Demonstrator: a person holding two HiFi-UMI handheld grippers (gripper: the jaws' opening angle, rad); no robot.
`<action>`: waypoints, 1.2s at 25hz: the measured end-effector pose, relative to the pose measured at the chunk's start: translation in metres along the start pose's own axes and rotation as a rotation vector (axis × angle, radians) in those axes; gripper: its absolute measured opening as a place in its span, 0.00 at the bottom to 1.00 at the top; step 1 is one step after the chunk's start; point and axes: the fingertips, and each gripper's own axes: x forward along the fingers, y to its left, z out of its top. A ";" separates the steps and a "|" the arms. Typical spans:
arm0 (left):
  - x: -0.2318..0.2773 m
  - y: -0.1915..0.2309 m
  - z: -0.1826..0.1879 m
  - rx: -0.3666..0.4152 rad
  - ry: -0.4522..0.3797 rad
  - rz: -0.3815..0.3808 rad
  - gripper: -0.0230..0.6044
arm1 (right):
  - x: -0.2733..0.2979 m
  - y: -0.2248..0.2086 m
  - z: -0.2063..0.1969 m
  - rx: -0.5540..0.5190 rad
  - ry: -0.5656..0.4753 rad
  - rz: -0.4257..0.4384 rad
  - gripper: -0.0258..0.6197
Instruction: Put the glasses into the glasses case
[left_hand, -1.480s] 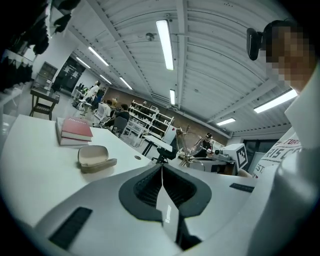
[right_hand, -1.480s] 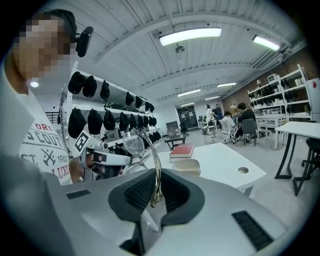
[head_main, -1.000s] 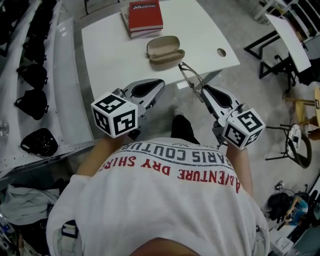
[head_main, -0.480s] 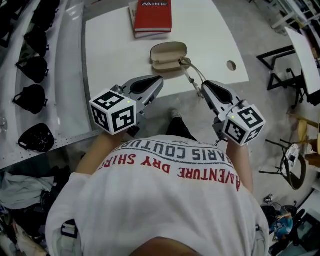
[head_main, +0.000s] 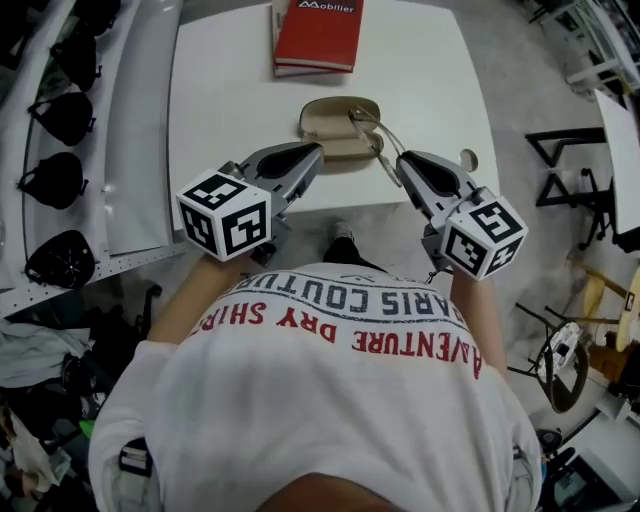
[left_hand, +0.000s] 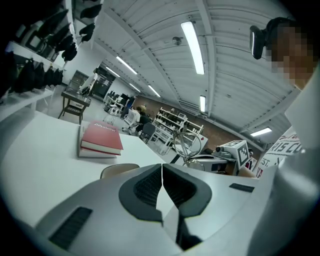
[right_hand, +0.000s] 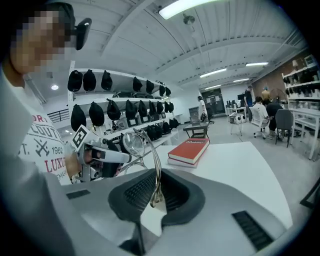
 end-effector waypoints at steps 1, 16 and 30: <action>0.003 0.004 0.000 -0.004 -0.002 0.012 0.08 | 0.003 -0.003 0.002 -0.008 0.009 0.010 0.11; 0.014 0.049 -0.012 -0.086 -0.033 0.190 0.08 | 0.058 -0.032 0.007 -0.107 0.122 0.171 0.11; 0.012 0.078 -0.027 -0.166 -0.065 0.352 0.08 | 0.115 -0.047 -0.036 -0.245 0.307 0.329 0.11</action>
